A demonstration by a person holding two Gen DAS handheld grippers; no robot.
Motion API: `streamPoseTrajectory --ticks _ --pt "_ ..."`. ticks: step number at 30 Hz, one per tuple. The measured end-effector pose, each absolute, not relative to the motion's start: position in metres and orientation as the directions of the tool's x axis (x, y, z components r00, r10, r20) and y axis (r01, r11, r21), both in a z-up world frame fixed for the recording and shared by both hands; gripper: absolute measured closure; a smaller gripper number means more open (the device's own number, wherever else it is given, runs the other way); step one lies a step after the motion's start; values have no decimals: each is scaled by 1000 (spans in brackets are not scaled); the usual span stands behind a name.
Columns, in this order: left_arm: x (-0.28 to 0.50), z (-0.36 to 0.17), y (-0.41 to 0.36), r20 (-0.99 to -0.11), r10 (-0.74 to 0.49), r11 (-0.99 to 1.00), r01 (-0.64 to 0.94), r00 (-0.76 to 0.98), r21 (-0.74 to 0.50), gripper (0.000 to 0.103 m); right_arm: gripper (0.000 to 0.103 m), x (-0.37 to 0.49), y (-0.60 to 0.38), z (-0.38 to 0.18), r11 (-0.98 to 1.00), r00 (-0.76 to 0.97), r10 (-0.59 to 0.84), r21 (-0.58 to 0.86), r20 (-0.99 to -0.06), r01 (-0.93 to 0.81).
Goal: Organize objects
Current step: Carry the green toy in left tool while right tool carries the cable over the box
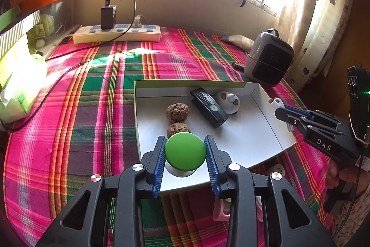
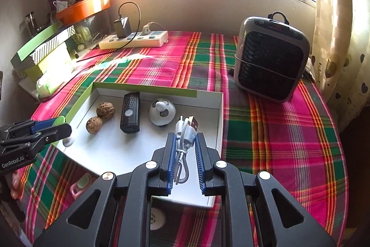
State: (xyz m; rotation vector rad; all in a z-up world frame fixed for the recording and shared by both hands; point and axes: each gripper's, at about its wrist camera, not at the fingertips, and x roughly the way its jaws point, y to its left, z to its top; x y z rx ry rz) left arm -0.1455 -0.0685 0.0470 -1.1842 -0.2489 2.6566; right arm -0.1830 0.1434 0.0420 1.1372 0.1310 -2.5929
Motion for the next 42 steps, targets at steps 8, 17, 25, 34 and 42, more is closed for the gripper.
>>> streamPoseTrajectory --ticks 8,17,25,34,42 --pt "-154 39 -68 -724 265 -962 -121 -637 -246 72 85 -210 143 33 -949 -614 -234 39 -754 313" --pt "-164 30 -68 -740 255 -964 -109 -623 -241 72 85 -233 139 20 -950 -589 -220 34 -777 311" --pt "-170 29 -67 -740 246 -967 -109 -626 -229 72 85 -242 135 13 -948 -578 -211 23 -788 316" --pt "-171 29 -65 -734 234 -971 -113 -638 -211 72 85 -245 132 10 -947 -577 -201 7 -791 321" --pt "-168 28 -62 -732 239 -970 -129 -638 -204 72 85 -244 129 9 -947 -589 -189 -14 -786 322"
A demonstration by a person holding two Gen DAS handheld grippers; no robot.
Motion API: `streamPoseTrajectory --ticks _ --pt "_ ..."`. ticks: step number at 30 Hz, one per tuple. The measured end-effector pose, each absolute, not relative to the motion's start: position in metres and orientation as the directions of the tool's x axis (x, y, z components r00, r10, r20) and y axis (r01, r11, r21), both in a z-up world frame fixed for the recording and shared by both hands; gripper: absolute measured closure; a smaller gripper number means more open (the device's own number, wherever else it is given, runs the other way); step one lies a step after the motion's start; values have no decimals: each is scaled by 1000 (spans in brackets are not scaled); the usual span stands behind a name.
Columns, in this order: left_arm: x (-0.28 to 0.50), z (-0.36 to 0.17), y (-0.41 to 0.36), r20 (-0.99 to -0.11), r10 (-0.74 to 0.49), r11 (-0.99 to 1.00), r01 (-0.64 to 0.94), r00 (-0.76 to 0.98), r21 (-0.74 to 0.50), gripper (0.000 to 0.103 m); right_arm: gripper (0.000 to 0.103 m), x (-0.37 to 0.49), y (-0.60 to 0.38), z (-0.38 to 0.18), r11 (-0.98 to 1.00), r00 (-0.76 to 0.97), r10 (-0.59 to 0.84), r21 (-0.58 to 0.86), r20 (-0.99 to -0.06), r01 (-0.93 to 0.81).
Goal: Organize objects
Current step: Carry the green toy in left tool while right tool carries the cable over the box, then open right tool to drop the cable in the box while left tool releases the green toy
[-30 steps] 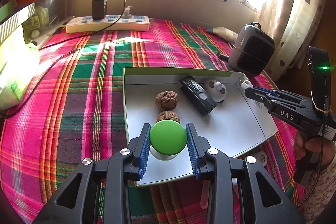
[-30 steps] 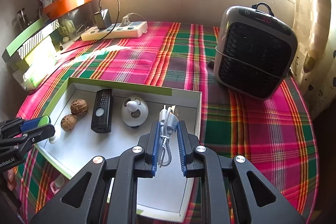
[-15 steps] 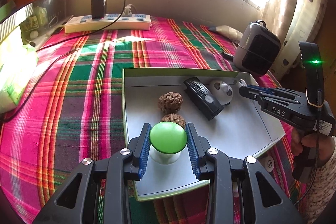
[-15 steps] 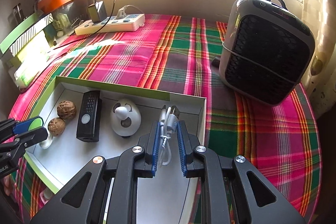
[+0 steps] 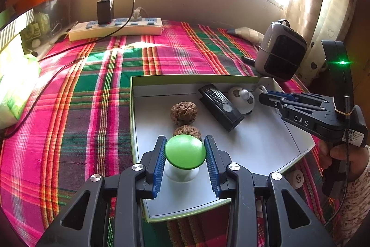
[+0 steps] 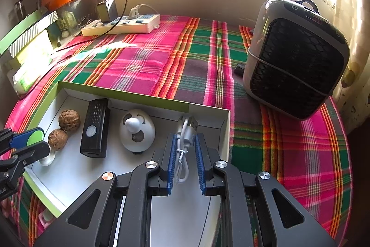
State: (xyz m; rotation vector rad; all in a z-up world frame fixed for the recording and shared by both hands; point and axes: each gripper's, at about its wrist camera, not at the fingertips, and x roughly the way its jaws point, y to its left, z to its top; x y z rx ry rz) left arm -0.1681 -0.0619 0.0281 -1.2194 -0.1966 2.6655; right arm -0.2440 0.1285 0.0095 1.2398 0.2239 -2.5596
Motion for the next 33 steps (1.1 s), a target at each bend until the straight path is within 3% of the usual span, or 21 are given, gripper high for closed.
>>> streamPoseTrajectory --ticks 33 --pt "-166 28 -60 -736 231 -972 -129 -637 -194 71 85 -245 124 7 -946 -604 -180 -31 -776 322"
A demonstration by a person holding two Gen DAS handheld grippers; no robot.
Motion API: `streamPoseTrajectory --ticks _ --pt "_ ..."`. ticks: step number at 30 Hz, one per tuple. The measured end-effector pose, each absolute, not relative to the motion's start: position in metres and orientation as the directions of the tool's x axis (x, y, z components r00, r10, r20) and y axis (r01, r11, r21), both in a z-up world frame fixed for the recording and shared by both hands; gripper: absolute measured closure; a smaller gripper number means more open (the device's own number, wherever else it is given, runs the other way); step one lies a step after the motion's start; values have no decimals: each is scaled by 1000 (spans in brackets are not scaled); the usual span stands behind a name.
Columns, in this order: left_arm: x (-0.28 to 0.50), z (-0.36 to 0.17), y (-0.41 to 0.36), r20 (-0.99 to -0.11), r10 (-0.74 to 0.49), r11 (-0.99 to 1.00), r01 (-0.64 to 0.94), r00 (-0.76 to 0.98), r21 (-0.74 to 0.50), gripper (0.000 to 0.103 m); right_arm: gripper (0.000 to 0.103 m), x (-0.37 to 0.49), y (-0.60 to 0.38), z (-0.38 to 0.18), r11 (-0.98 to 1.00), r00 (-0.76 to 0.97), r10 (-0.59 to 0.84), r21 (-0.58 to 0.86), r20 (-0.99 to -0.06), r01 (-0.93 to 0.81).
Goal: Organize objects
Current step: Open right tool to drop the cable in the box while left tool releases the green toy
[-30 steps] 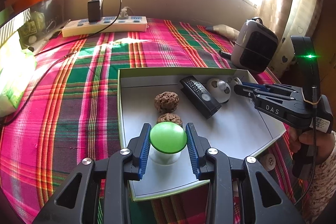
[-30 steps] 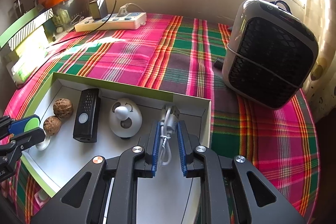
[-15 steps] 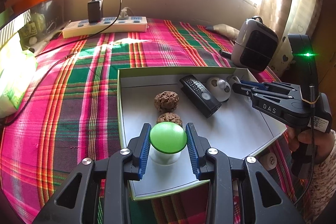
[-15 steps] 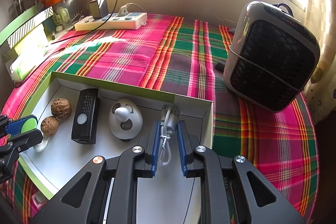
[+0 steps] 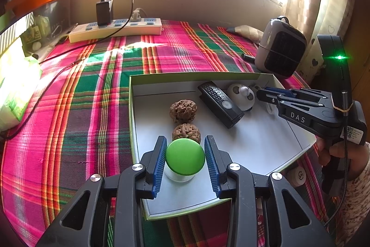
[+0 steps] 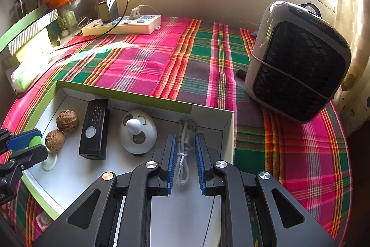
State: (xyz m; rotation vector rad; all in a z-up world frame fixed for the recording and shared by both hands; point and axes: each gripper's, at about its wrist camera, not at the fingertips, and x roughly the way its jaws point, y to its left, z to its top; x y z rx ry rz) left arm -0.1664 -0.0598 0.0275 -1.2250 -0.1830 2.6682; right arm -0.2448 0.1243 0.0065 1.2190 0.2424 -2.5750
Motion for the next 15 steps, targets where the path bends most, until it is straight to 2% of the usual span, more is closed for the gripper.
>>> streamPoseTrajectory --ticks 15 --pt "-166 28 -59 -736 229 -973 -128 -637 -193 71 84 -246 125 7 -948 -610 -178 -32 -772 316"
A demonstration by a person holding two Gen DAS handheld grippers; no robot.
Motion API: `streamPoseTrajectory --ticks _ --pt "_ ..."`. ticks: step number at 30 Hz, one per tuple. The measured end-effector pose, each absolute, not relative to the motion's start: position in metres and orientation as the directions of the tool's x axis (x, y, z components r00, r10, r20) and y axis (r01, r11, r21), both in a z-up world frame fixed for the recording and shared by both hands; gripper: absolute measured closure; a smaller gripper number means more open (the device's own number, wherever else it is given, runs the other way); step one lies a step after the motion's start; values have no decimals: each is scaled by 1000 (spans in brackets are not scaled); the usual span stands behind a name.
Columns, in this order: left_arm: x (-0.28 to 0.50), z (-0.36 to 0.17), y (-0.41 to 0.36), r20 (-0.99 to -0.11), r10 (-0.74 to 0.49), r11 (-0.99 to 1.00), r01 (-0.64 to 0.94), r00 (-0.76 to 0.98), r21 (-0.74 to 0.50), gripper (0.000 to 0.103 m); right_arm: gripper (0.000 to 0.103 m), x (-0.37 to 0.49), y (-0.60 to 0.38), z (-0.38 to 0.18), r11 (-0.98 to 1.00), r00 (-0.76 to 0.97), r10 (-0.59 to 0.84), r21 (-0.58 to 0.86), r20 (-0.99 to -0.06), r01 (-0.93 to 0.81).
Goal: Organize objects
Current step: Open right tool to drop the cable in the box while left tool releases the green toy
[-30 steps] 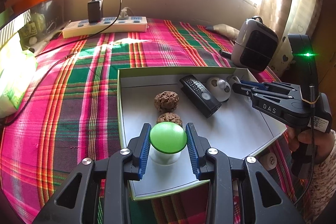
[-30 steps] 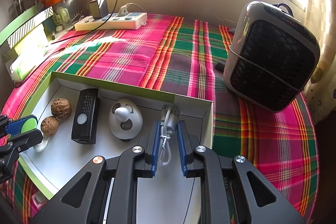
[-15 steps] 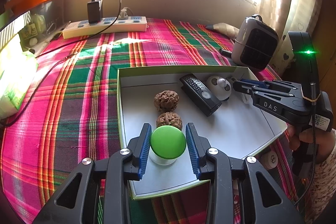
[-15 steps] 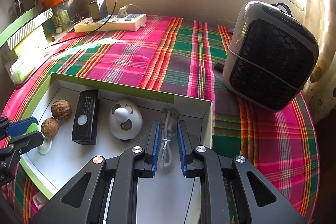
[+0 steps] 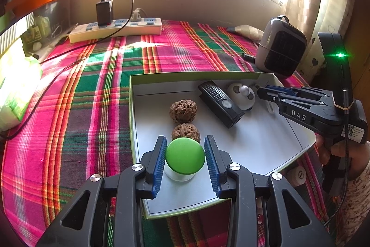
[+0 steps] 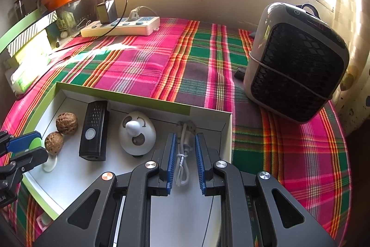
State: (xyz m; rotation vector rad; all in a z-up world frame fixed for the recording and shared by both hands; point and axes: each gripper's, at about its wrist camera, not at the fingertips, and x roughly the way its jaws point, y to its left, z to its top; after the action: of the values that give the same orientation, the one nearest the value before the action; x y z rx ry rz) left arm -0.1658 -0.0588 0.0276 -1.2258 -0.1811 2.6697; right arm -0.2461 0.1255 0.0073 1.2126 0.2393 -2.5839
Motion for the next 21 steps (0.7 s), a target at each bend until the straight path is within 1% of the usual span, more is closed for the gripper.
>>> streamPoseTrajectory --ticks 1,3,7,10,11,13,21 --pt "-166 28 -59 -736 228 -973 -127 -637 -191 71 80 -246 126 8 -949 -611 -176 -33 -771 314" --pt "-165 27 -60 -737 226 -974 -126 -637 -189 71 75 -245 125 8 -949 -610 -180 -28 -772 316" --pt "-164 29 -61 -739 219 -975 -121 -637 -184 70 75 -244 124 9 -948 -612 -180 -31 -770 318" --pt "-163 30 -62 -740 213 -977 -119 -638 -179 67 73 -243 124 10 -948 -616 -180 -32 -767 317" --pt "-163 30 -63 -740 215 -976 -119 -637 -181 66 72 -242 124 11 -948 -617 -181 -31 -766 317" --pt "-163 30 -63 -742 211 -977 -117 -636 -177 66 65 -241 123 12 -947 -619 -183 -32 -764 319" --pt "-162 29 -60 -744 208 -978 -117 -635 -173 65 64 -236 121 16 -947 -628 -176 -44 -758 318"
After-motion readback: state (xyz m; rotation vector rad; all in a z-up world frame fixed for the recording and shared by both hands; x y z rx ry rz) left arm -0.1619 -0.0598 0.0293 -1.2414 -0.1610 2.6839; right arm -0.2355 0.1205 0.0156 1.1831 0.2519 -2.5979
